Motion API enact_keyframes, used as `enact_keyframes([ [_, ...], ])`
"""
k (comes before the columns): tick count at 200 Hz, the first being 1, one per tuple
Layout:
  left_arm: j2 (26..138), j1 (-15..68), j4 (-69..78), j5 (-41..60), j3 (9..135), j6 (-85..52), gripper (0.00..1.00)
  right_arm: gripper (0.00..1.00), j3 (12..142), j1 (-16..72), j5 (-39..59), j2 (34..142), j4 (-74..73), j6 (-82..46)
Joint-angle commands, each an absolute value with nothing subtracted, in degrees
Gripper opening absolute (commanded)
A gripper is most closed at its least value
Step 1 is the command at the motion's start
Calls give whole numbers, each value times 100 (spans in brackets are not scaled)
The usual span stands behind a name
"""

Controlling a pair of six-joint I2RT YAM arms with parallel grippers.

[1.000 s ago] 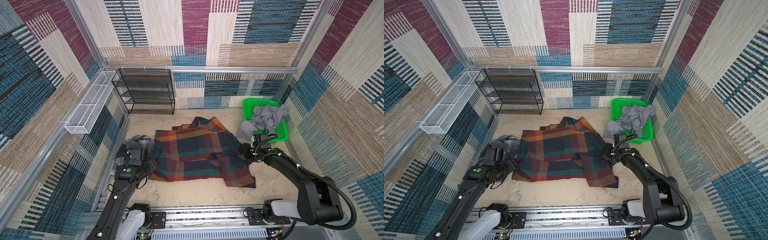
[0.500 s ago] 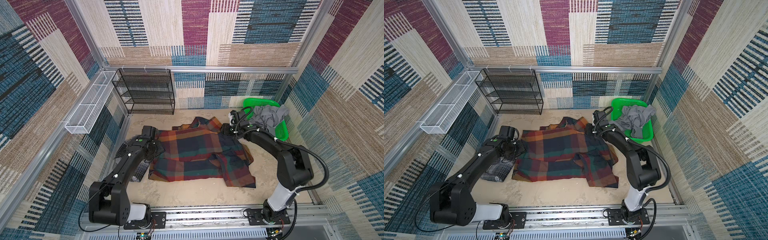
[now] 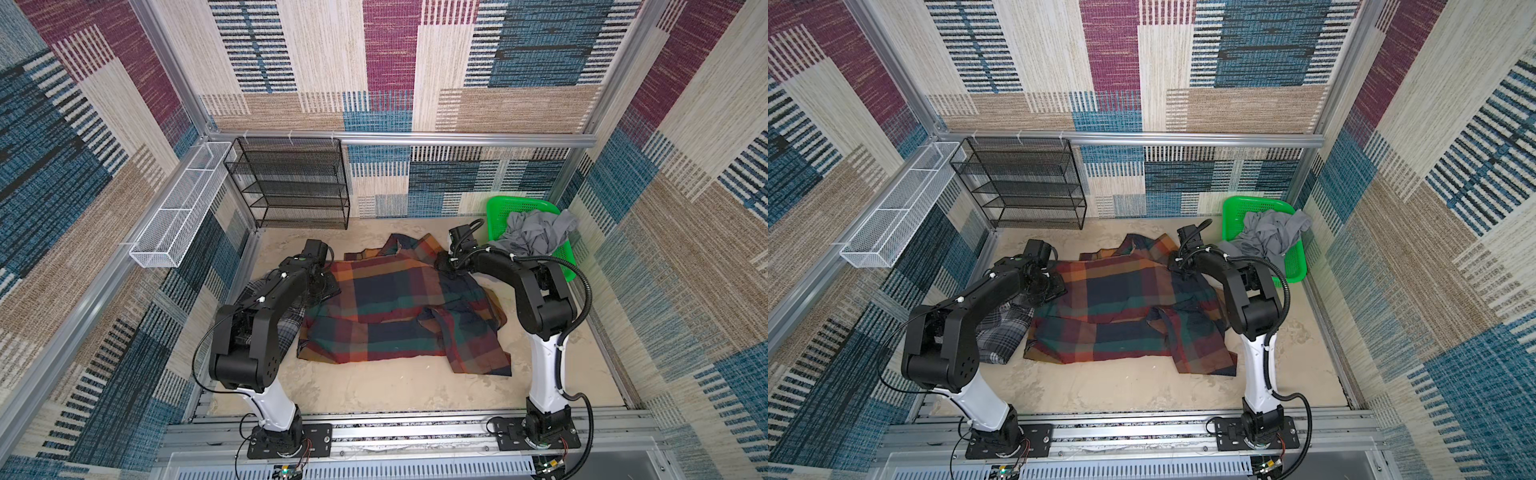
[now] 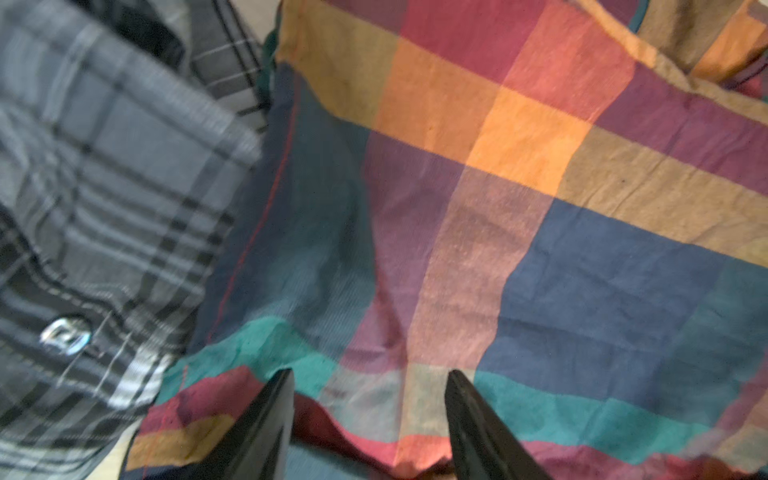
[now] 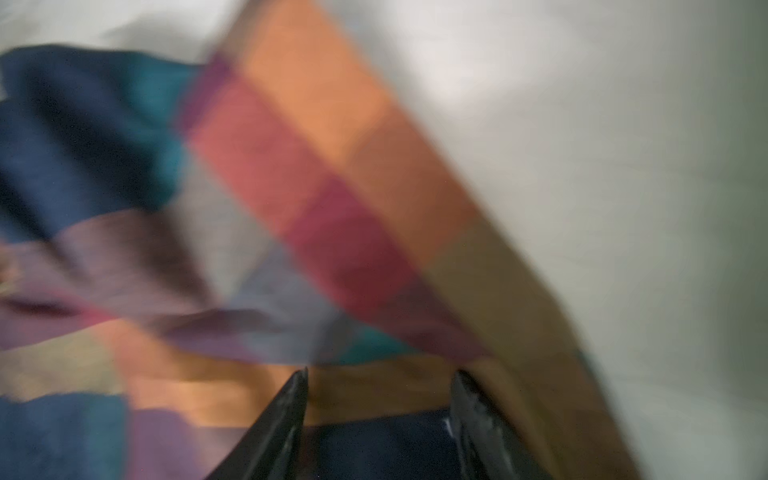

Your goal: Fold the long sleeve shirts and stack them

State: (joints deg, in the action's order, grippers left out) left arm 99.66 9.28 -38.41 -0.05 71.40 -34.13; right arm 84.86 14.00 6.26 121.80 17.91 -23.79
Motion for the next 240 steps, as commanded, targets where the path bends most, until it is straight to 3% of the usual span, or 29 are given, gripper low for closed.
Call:
enact_keyframes([
  [1,10161,966,-3920,-34,7354,-3167,62,58,8188,1085,654,12140,1682,-2746],
  [50,10174,1072,-3957,141,7811,-2892,66,59,7237,781,236,11386,1392,-2960],
  [74,9683,1277,-3838,280,7656,-2838,68,65,7059,941,438,10907,1266,-2895],
  [110,8705,2354,-3674,-112,6931,-3062,69,90,7036,1046,697,10190,1378,-2909],
  [142,8196,3581,-3354,-201,6248,-3766,69,93,7120,1063,993,9539,1647,-2876],
  [192,9177,5217,-2803,10,6448,-4663,69,95,7023,1063,522,8317,1970,-2718],
  [240,10239,6019,-2337,104,7169,-4908,70,97,6778,1047,134,7286,2153,-2544],
])
